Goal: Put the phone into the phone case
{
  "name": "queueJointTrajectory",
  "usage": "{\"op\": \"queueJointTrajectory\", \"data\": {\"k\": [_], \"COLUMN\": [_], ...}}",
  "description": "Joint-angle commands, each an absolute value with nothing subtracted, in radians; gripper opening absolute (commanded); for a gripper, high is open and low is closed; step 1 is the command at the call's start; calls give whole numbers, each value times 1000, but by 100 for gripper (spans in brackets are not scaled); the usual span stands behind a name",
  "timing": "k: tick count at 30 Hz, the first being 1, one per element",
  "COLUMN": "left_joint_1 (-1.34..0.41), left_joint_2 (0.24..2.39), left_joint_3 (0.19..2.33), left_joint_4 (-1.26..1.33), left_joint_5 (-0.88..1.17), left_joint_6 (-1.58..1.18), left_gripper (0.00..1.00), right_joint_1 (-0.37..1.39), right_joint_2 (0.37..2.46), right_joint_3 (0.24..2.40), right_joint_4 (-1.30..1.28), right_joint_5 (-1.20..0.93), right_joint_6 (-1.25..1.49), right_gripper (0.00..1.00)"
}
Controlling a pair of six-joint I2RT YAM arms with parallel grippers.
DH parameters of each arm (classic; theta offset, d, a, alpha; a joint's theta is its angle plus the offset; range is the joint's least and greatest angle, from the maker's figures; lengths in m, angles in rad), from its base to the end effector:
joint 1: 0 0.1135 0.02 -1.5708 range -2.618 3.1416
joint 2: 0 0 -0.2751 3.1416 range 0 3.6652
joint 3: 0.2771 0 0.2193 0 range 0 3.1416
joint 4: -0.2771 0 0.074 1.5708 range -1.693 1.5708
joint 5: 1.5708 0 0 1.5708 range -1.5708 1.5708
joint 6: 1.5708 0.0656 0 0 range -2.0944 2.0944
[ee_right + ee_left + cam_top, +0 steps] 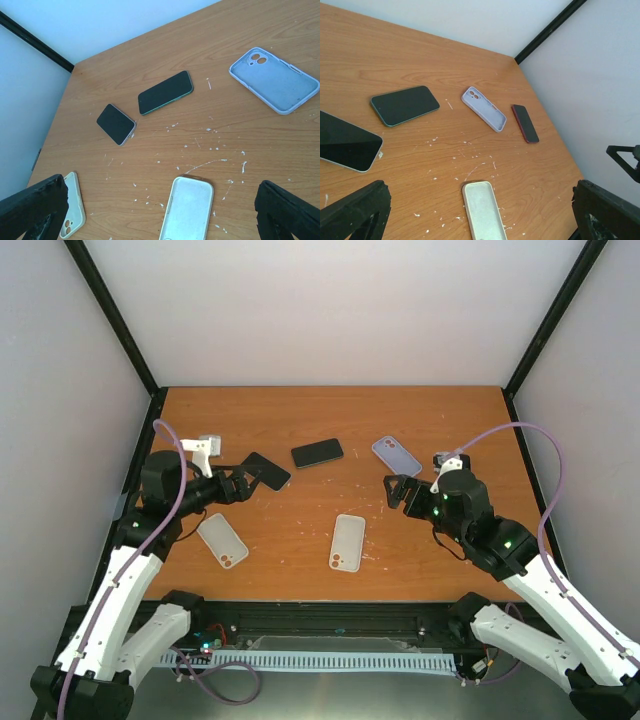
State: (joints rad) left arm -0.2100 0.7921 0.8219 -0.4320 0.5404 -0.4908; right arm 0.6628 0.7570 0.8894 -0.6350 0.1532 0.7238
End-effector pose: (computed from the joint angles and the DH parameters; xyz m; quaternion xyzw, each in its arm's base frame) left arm 0.1452 -0.0655 0.3246 0.0333 0.8165 -0.3916 0.4229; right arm 0.1188 0.0800 0.3229 0.0651 0.8566 0.2737 0.4325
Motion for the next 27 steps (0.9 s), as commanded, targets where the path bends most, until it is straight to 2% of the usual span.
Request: {"op": "queueJointTrajectory", "data": {"k": [1,7,18,22,27], "left_joint_1": [-216,-216,-215,-197,-149], "left_joint_2": [794,820,1000,1064,1104], "left_joint_3": [854,842,823,793,738], "left_joint_4": [-460,-469,-655,-699,-717], "left_joint_5": [493,390,-52,-131,-176], "left_joint_6": [-494,-578,-894,-1001,-1096], "left_gripper": [100,99,99,94,79], "right_joint_1": [670,670,670,670,670], "right_joint_2": [748,755,746,737,759], "right_joint_3": [902,899,867,838,836], "right_joint_4": [-617,-611,-594,-588,-606], "right_joint_5": [158,149,107,110,109], "right_joint_6": [736,738,763,782,783], "right_gripper": [100,100,100,100,100]}}
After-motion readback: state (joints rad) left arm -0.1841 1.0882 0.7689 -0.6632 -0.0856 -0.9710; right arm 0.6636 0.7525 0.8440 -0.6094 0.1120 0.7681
